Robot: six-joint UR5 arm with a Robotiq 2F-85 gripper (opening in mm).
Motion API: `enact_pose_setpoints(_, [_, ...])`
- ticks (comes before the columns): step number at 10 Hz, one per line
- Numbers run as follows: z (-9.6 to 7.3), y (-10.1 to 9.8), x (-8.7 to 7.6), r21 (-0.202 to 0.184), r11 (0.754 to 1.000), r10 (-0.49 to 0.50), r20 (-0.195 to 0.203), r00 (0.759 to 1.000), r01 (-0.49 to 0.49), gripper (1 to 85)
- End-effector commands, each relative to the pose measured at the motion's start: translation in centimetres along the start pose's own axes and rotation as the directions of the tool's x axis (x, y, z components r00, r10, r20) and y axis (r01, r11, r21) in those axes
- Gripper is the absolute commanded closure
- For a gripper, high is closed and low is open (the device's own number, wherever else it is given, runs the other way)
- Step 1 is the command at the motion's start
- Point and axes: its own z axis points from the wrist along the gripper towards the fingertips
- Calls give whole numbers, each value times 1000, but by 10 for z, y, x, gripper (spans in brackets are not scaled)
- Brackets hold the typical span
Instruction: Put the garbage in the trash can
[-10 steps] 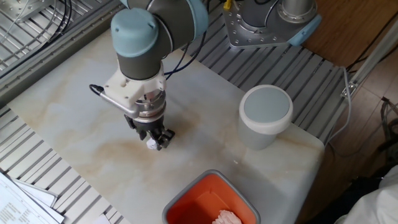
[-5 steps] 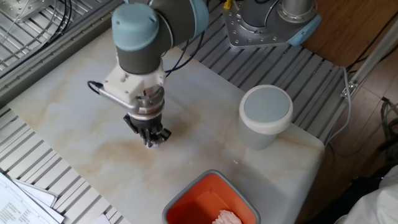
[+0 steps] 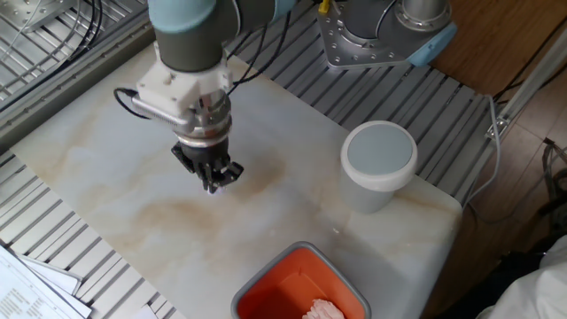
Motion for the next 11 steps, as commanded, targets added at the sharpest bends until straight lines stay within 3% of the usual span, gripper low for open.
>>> enact_pose_setpoints(1, [-10, 11, 0, -40, 999, 0, 7, 1000, 0, 847])
enact_pose_setpoints(4, [-50, 77, 36, -20, 994, 108, 20, 994, -108, 847])
enact_pose_setpoints(5, [-57, 74, 36, 6, 995, 98, 22, 995, -98, 847])
enact_pose_setpoints(8, [-57, 90, 38, -52, 999, -10, 14, 1000, 11, 847])
enact_pose_setpoints(9, [-51, 93, 41, -69, 998, 10, 7, 1000, -9, 847])
enact_pose_setpoints(10, [-54, 107, 55, -59, 997, 44, 3, 999, -43, 847])
enact_pose_setpoints(11, [-63, 123, 71, -24, 996, 87, 1, 996, -87, 847])
